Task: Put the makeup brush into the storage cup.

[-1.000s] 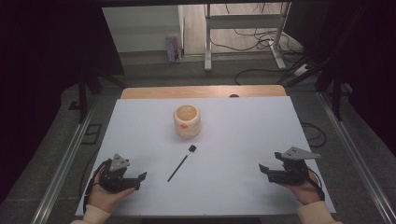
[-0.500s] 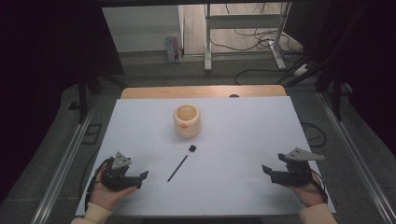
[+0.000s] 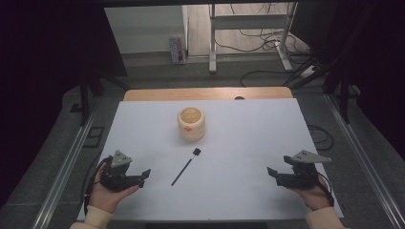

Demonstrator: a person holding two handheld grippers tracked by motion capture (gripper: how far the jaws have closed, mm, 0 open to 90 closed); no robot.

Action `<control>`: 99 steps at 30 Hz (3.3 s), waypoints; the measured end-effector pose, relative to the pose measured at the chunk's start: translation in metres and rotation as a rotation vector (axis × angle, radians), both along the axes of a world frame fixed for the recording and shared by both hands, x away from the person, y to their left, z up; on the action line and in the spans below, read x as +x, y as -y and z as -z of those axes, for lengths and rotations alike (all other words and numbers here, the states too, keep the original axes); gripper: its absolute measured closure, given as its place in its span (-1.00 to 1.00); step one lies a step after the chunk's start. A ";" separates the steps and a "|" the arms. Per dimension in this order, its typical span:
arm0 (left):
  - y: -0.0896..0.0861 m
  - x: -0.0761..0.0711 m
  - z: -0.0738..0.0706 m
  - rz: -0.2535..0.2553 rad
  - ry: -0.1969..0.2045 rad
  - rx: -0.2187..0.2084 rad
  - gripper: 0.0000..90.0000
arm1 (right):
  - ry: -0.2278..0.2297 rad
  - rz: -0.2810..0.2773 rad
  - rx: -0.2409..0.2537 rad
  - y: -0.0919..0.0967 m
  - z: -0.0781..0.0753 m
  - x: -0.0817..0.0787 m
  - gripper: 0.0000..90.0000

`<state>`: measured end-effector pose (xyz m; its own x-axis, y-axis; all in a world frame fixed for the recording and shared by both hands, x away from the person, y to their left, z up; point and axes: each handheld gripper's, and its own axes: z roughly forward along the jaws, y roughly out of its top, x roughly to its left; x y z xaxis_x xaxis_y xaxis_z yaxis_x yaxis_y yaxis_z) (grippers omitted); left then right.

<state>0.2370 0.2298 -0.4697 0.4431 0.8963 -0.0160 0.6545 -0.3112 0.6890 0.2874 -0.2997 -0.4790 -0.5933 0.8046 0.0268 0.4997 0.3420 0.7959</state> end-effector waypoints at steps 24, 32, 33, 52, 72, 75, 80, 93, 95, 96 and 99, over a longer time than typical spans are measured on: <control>0.037 0.022 -0.024 0.079 -0.018 -0.018 -0.58 | -0.004 0.016 -0.013 0.002 0.001 -0.002 -0.56; 0.048 0.028 -0.022 0.096 -0.039 -0.016 -0.58 | -0.007 0.013 -0.017 0.001 0.002 -0.001 -0.56; 0.049 0.028 -0.021 0.101 -0.041 -0.015 -0.58 | -0.008 0.012 -0.012 0.001 0.001 -0.001 -0.56; 0.077 0.047 -0.015 0.132 -0.080 0.009 -0.57 | -0.005 0.009 -0.017 0.002 0.002 -0.002 -0.56; 0.101 0.069 -0.002 0.162 -0.172 0.066 -0.51 | 0.001 -0.011 -0.028 0.001 0.003 -0.001 -0.56; 0.105 0.072 -0.001 0.172 -0.189 0.077 -0.51 | 0.000 -0.013 -0.033 0.000 0.004 -0.001 -0.56; 0.109 0.074 0.001 0.177 -0.203 0.089 -0.48 | -0.001 -0.009 -0.034 0.001 0.004 -0.001 -0.56; 0.110 0.083 0.008 0.168 -0.252 0.094 -0.45 | -0.006 -0.007 -0.045 0.001 0.005 0.000 -0.56; 0.110 0.084 0.009 0.172 -0.263 0.092 -0.44 | -0.004 -0.004 -0.047 0.001 0.005 0.000 -0.56; 0.111 0.084 0.009 0.177 -0.268 0.094 -0.44 | -0.004 -0.001 -0.046 0.001 0.005 -0.001 -0.56; 0.113 0.086 0.012 0.193 -0.287 0.101 -0.41 | -0.006 0.002 -0.047 0.002 0.005 0.000 -0.56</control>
<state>0.3228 0.1171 -0.4814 0.5943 0.8002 -0.0800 0.7397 -0.5048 0.4450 0.2876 -0.3020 -0.4840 -0.5913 0.8064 -0.0076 0.5053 0.3779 0.7758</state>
